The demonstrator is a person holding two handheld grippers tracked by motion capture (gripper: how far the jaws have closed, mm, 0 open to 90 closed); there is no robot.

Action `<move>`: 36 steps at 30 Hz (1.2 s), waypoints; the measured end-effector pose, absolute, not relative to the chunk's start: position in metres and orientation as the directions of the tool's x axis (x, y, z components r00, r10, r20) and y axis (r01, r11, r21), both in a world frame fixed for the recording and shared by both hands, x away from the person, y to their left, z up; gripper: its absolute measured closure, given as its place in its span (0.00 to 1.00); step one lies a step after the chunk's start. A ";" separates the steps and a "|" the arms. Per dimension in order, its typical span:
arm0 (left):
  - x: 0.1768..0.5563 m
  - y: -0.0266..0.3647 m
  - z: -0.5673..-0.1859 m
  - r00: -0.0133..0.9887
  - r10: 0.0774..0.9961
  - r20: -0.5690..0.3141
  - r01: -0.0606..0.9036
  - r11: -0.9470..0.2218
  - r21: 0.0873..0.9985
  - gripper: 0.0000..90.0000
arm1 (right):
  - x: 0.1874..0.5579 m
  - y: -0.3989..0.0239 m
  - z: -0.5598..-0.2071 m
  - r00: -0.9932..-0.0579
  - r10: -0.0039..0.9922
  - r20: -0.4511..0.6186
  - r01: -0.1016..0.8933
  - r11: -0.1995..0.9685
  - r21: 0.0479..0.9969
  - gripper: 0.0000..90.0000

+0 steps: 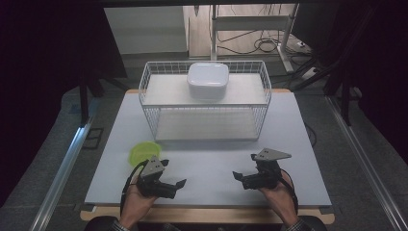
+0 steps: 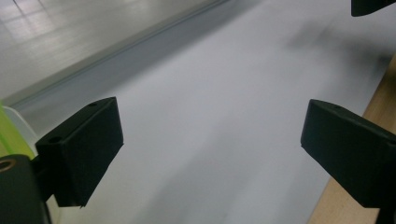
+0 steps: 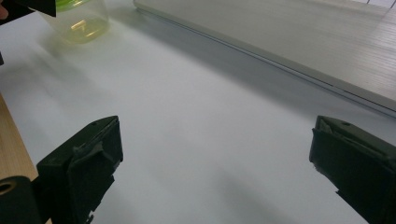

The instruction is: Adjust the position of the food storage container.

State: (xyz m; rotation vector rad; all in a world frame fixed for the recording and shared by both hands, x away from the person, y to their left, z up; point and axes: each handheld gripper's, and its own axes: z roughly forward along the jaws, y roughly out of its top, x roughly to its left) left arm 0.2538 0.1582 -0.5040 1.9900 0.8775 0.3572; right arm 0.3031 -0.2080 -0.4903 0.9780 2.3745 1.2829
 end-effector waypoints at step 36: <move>0.275 0.322 -0.510 0.253 0.951 -0.176 0.560 0.004 0.828 1.00 | 0.304 -0.200 -0.502 -0.740 0.668 0.080 0.456 0.411 0.790 0.06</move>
